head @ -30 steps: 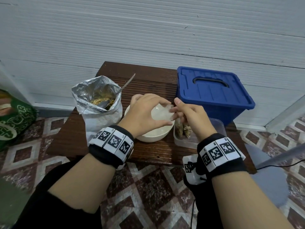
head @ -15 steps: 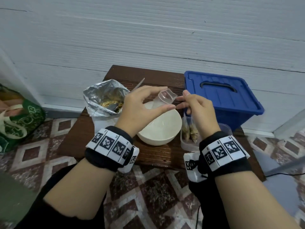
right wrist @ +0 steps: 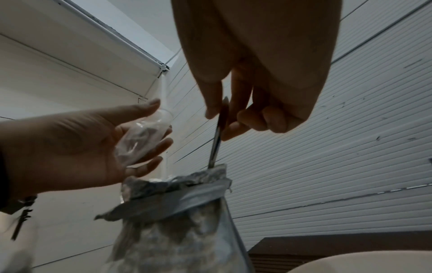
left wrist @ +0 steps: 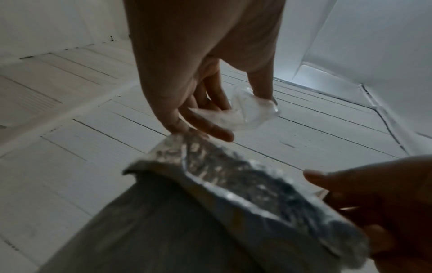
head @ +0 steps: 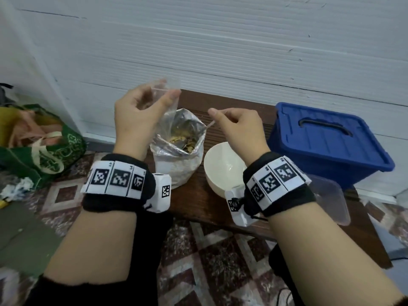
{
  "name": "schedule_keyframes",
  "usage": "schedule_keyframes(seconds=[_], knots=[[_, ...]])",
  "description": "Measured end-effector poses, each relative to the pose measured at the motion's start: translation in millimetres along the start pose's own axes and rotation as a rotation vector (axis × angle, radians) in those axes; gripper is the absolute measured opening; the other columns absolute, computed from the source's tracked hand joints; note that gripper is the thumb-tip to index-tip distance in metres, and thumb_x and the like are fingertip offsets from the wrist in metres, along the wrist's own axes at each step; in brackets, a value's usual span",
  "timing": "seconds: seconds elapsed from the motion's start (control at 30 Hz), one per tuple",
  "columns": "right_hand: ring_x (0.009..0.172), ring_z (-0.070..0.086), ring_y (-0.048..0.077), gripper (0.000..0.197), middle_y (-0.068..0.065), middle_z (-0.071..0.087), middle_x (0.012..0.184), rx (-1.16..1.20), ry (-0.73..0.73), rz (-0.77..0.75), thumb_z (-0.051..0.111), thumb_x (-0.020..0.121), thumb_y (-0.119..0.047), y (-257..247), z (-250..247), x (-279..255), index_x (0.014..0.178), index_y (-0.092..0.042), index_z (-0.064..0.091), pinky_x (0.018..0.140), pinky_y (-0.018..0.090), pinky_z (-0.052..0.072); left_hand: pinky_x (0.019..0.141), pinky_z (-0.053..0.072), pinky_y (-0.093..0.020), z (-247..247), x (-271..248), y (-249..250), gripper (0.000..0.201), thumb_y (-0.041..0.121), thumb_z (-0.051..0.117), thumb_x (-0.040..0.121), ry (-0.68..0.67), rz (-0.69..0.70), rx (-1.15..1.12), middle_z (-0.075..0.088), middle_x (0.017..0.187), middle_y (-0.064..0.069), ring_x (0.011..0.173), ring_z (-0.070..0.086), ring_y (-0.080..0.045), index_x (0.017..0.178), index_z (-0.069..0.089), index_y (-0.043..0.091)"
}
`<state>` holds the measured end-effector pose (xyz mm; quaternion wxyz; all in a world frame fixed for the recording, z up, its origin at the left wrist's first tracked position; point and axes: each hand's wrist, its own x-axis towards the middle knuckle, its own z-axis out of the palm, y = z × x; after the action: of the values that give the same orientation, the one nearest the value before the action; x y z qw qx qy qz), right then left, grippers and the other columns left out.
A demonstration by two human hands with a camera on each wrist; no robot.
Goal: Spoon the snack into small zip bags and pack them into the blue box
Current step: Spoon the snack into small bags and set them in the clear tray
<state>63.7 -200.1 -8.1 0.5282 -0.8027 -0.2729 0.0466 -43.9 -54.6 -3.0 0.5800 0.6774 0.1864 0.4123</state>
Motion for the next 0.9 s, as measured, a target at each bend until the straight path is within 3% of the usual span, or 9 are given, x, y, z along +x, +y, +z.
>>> schedule_keyframes(seconds=[0.03, 0.1, 0.27, 0.37, 0.47, 0.53, 0.63, 0.77, 0.9], knots=[[0.050, 0.048, -0.008, 0.030, -0.017, 0.052, 0.049, -0.024, 0.017, -0.014, 0.061, 0.091, -0.037, 0, 4, 1, 0.083, -0.010, 0.073, 0.055, 0.007, 0.034, 0.074, 0.049, -0.019, -3, 0, -2, 0.045, 0.044, 0.078, 0.070, -0.012, -0.027, 0.008, 0.068, 0.088, 0.007, 0.080, 0.061, -0.004, 0.102, 0.070, 0.013], [0.049, 0.046, -0.002, 0.032, -0.013, 0.054, 0.054, -0.069, 0.037, -0.052, 0.056, 0.095, -0.030, -2, 11, 1, 0.084, -0.006, 0.073, 0.053, 0.009, 0.033, 0.080, 0.054, -0.027, -8, 0, -5, 0.050, 0.053, 0.078, 0.062, -0.037, -0.078, 0.018, 0.070, 0.093, 0.002, 0.085, 0.062, -0.010, 0.100, 0.071, 0.021], [0.063, 0.054, -0.001, 0.028, -0.006, 0.064, 0.071, -0.184, 0.153, -0.332, 0.050, 0.098, -0.024, -17, 14, -4, 0.093, -0.009, 0.073, 0.063, 0.016, 0.037, 0.085, 0.055, -0.029, -9, -1, -5, 0.041, 0.049, 0.076, 0.063, -0.088, -0.096, 0.021, 0.072, 0.096, 0.006, 0.091, 0.064, -0.010, 0.098, 0.071, 0.028], [0.081, 0.059, 0.020, 0.028, 0.006, 0.069, 0.084, -0.283, 0.118, -0.496, 0.048, 0.096, -0.023, -14, 19, -3, 0.095, -0.007, 0.072, 0.077, 0.029, 0.042, 0.088, 0.055, -0.034, -8, -2, -5, 0.041, 0.050, 0.078, 0.061, -0.094, -0.095, 0.024, 0.072, 0.095, 0.005, 0.095, 0.066, -0.014, 0.096, 0.072, 0.030], [0.076, 0.053, 0.024, 0.026, 0.009, 0.067, 0.079, -0.391, 0.058, -0.586, 0.049, 0.093, -0.019, -5, 29, -7, 0.091, -0.005, 0.071, 0.069, 0.019, 0.026, 0.090, 0.056, -0.038, -8, -2, -6, 0.045, 0.052, 0.079, 0.060, -0.115, -0.110, 0.042, 0.073, 0.097, 0.006, 0.097, 0.067, -0.015, 0.099, 0.072, 0.030], [0.077, 0.056, 0.027, 0.025, 0.011, 0.068, 0.079, -0.363, 0.057, -0.550, 0.050, 0.093, -0.017, -2, 32, -8, 0.090, -0.004, 0.071, 0.068, 0.019, 0.027, 0.089, 0.056, -0.036, -7, -2, -6, 0.045, 0.050, 0.079, 0.063, -0.114, -0.109, 0.062, 0.073, 0.098, 0.006, 0.097, 0.068, -0.013, 0.102, 0.071, 0.028], [0.082, 0.061, 0.026, 0.025, 0.010, 0.070, 0.083, -0.278, 0.027, -0.423, 0.050, 0.096, -0.017, -3, 33, -8, 0.090, -0.004, 0.071, 0.076, 0.029, 0.042, 0.086, 0.057, -0.035, -6, -3, -3, 0.042, 0.049, 0.077, 0.064, -0.130, -0.116, 0.085, 0.073, 0.096, 0.006, 0.094, 0.068, -0.012, 0.100, 0.071, 0.027], [0.076, 0.062, 0.018, 0.028, 0.006, 0.070, 0.079, -0.218, 0.047, -0.261, 0.049, 0.098, -0.018, -5, 35, -8, 0.085, -0.008, 0.071, 0.069, 0.023, 0.040, 0.084, 0.058, -0.035, -4, -6, -1, 0.036, 0.049, 0.077, 0.064, -0.135, -0.110, 0.108, 0.074, 0.091, 0.004, 0.090, 0.069, -0.012, 0.093, 0.071, 0.029], [0.078, 0.064, 0.017, 0.032, 0.006, 0.069, 0.076, -0.119, 0.129, -0.064, 0.045, 0.100, -0.021, -3, 30, -4, 0.080, -0.013, 0.069, 0.074, 0.021, 0.043, 0.088, 0.056, -0.042, -5, -7, 0, 0.036, 0.050, 0.078, 0.064, -0.132, -0.114, 0.115, 0.074, 0.095, 0.000, 0.095, 0.068, -0.020, 0.092, 0.071, 0.028]])
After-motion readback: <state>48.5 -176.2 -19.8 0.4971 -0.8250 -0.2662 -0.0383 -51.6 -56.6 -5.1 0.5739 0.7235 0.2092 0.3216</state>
